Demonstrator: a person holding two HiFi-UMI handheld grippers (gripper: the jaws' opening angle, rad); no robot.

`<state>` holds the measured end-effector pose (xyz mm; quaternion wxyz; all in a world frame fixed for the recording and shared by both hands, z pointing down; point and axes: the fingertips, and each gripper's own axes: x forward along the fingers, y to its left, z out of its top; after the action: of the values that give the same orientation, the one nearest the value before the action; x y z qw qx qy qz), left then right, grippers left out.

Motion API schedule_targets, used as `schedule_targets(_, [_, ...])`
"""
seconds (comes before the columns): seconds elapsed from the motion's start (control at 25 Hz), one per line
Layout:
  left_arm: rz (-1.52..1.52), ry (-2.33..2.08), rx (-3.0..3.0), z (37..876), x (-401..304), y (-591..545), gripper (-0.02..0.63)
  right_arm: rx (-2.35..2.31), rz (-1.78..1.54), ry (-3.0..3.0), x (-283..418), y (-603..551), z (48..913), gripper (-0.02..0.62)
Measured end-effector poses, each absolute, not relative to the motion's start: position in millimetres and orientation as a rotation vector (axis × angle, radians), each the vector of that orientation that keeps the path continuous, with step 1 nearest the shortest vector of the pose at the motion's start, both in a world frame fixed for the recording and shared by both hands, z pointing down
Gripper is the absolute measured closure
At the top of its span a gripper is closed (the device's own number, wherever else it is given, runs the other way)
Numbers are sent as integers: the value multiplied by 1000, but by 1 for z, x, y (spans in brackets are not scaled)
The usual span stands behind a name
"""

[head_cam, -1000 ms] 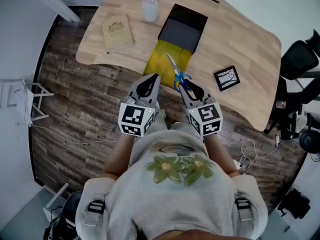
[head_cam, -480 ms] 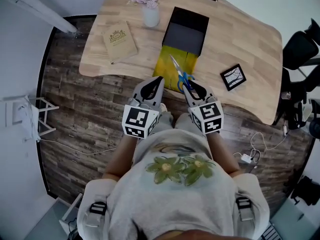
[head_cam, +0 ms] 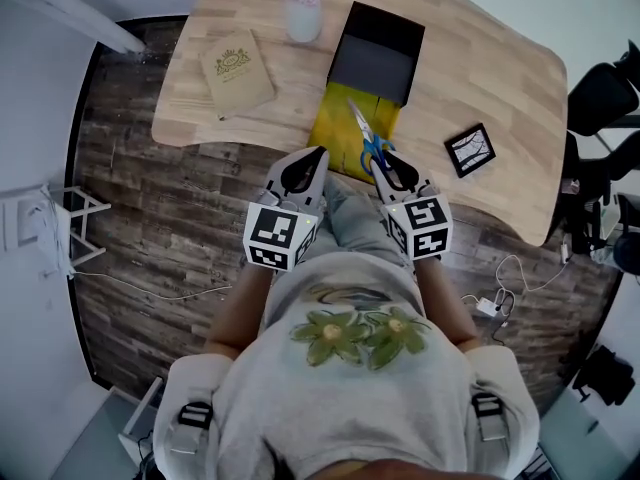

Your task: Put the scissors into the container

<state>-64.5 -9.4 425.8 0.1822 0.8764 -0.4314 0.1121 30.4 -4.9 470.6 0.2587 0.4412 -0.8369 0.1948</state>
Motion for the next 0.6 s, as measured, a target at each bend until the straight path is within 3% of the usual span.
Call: schedule_targets(0.6, [337, -1256, 2473, 423, -65, -70, 598, 1147, 596, -2222, 38, -41, 503, 514])
